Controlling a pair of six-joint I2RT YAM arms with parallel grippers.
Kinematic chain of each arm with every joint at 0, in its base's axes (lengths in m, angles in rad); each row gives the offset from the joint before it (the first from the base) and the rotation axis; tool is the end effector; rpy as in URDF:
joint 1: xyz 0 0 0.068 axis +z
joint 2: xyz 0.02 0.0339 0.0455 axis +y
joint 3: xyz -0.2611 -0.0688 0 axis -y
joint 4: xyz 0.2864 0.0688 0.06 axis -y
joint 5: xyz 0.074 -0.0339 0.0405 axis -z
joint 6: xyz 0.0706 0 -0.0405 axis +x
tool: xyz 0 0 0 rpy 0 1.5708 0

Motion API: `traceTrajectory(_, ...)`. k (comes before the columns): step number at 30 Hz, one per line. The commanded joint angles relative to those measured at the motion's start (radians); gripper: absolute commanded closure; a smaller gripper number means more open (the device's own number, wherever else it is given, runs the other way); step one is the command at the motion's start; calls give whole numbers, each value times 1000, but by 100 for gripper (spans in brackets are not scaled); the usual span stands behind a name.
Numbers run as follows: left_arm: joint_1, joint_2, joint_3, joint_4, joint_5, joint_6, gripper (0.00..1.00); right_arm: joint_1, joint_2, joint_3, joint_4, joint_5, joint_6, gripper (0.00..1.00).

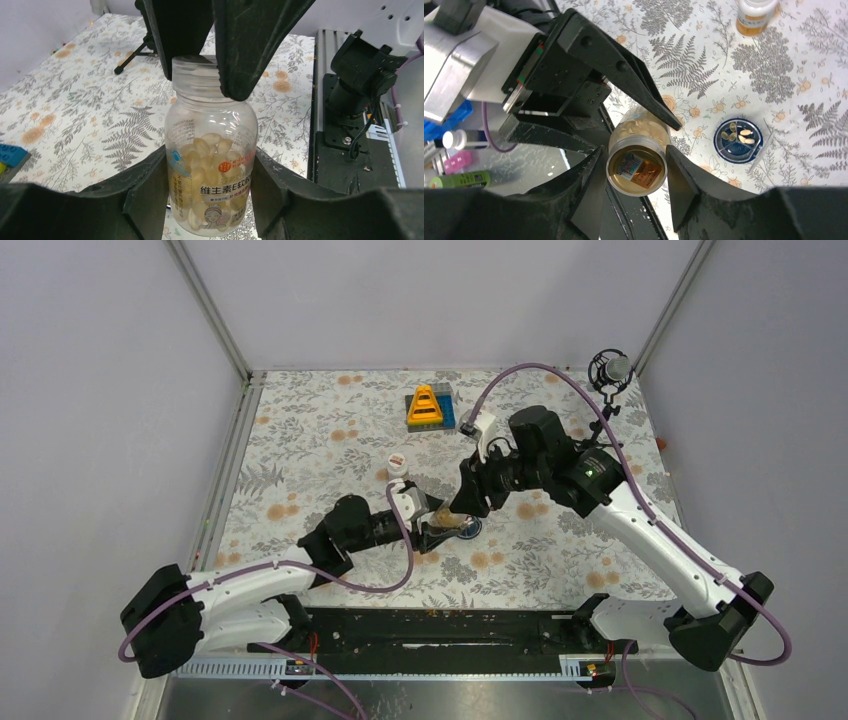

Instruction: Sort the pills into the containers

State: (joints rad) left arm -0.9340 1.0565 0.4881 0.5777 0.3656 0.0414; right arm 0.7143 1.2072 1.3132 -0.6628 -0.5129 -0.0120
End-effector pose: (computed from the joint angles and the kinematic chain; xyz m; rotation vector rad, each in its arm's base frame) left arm 0.1612 -0.2604 0.2385 1.0269 1.2904 -0.9766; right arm 0.2196 0.2362 0.3759 -1.0687 1.9206 0.9511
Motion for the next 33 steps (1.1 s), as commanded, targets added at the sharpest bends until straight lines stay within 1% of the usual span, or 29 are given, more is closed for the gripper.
traceTrajectory(1, -3, 10, 58, 85, 6, -1, 100, 10, 27, -28, 89, 125, 149, 62)
traceTrajectory(5, -3, 24, 58, 87, 7, -1, 100, 25, 51, -16, 76, 220, 228, 61)
traceTrajectory(8, -2, 31, 52, 91, 2, 6, 100, 29, 80, 6, 46, 285, 316, 60)
traceTrajectory(11, -2, 33, 34, 118, -10, 16, 100, 33, 98, 16, 32, 319, 399, 59)
traceTrajectory(13, -2, 35, 26, 133, -16, 19, 100, 34, 99, 17, 32, 327, 446, 56)
traceTrajectory(14, -2, 36, 23, 136, -18, 17, 100, 34, 96, 16, 32, 337, 464, 54)
traceTrajectory(15, -2, 37, 20, 138, -18, 16, 100, 34, 88, 15, 35, 348, 483, 49)
traceTrajectory(17, -2, 38, 11, 148, -22, 12, 100, 33, 62, 11, 51, 351, 508, 38)
traceTrajectory(18, -3, 39, 6, 152, -23, 11, 100, 34, 48, 12, 60, 353, 512, 28)
traceTrajectory(19, -3, 39, 1, 152, -24, 10, 100, 33, 31, 15, 63, 352, 511, 24)
traceTrajectory(21, -2, 40, -6, 154, -29, 6, 100, 32, 2, 27, 70, 351, 493, 11)
traceTrajectory(24, -2, 38, -17, 168, -29, -1, 100, 31, -38, 45, 78, 317, 413, 3)
traceTrajectory(27, -3, 33, -18, 172, -27, -5, 100, 29, -65, 59, 60, 268, 313, 1)
traceTrajectory(30, -3, 21, -13, 169, -8, -4, 100, 25, -70, 72, 14, 166, 185, 0)
traceTrajectory(33, -2, 13, -9, 160, 21, -1, 100, 26, -62, 90, -54, 155, 83, 2)
